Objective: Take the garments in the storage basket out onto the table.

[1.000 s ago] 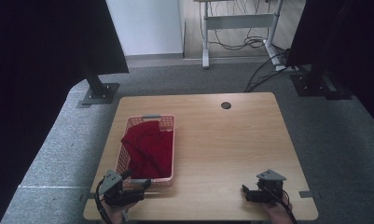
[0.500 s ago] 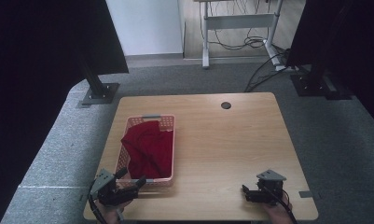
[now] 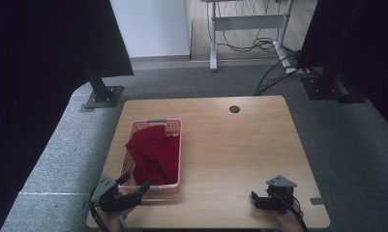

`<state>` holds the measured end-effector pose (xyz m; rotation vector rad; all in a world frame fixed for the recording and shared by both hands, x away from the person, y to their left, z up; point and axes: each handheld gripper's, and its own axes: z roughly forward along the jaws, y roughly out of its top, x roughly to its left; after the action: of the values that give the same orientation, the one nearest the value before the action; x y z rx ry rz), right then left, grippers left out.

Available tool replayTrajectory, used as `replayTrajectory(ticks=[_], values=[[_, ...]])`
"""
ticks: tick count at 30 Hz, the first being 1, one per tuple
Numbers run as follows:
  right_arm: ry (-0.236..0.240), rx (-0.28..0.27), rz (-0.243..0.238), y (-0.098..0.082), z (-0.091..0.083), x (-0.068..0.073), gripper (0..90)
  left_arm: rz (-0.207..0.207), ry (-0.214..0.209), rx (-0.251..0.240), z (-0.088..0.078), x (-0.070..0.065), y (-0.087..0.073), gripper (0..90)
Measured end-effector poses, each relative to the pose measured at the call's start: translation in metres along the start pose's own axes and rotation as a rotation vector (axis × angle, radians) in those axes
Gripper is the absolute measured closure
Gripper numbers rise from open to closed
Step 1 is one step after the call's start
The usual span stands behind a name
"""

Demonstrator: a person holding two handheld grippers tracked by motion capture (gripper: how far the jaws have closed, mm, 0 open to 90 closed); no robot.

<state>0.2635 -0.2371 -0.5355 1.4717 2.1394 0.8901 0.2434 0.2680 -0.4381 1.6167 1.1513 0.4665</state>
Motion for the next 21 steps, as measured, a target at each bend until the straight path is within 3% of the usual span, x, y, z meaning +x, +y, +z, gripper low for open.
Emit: replayTrajectory(ticks=[12,21], values=[[0.000,0.000,0.000,0.000,0.000,0.000,3.3,-0.015,0.034,-0.009,-0.003,0.008,0.004,8.7],[0.000,0.000,0.000,0.000,0.000,0.000,3.2,-0.047,0.029,-0.035,-0.008,0.015,0.009,8.7]])
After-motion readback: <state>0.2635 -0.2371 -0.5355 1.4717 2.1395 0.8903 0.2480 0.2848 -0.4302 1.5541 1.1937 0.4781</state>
